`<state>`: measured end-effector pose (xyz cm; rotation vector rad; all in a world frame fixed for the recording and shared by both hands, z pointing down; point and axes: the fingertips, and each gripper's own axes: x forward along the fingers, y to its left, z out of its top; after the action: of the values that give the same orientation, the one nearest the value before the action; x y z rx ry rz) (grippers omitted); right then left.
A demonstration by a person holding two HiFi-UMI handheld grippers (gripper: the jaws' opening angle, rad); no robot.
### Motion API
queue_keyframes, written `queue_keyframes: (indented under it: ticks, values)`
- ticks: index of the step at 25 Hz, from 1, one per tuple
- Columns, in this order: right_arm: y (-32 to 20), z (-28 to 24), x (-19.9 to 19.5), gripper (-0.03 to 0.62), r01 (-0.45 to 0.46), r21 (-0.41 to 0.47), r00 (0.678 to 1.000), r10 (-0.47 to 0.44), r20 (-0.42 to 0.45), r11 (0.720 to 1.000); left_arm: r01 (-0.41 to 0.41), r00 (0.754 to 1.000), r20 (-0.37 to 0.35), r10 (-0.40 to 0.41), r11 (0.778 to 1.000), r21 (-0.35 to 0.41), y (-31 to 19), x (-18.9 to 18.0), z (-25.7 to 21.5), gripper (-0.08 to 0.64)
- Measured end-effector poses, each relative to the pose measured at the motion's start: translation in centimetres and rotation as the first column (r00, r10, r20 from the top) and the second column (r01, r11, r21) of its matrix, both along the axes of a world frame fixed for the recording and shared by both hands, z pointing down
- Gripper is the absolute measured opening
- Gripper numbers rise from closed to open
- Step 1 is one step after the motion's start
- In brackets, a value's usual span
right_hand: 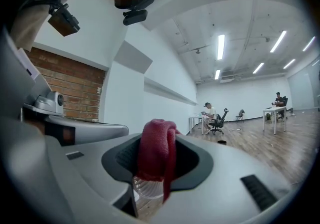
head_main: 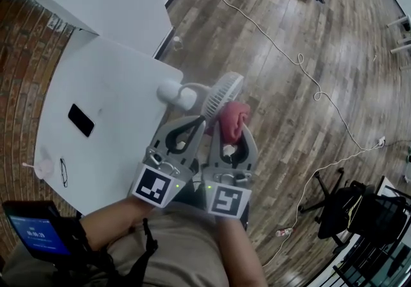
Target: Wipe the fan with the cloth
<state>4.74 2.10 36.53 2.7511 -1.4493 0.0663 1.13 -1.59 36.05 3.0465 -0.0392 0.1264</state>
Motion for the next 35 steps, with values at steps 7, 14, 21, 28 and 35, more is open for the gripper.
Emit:
queue_keyframes:
  ticks: [7,14,21,28,35]
  values:
    - [-0.5,-0.8,1.2,0.169,-0.009,-0.012,1.000,0.009,-0.022,1.000,0.002,1.000,0.006,-0.002,1.000,-0.027,-0.6,0.3,0.3,0.002]
    - [-0.7,-1.1,2.4,0.169,-0.013,-0.025,1.000,0.013,-0.014,1.000,0.007,1.000,-0.004,-0.007,0.999,-0.040,-1.0,1.2,-0.2,0.002]
    - [-1.1,-1.8,3.2,0.169,-0.004,-0.022,1.000,0.003,-0.018,1.000,0.010,1.000,0.001,-0.010,0.999,-0.049,-1.4,1.5,-0.1,0.002]
    - [-2.4,-1.9,3.9,0.170,0.023,-0.038,0.998,-0.025,-0.065,0.999,0.024,1.000,0.019,-0.023,0.998,-0.061,-1.9,1.4,0.0,0.002]
    - [-3.3,-0.9,3.7,0.170,0.022,-0.069,1.000,-0.022,0.002,0.997,0.045,0.999,-0.025,-0.046,0.998,-0.040,-3.4,1.2,-0.5,0.002]
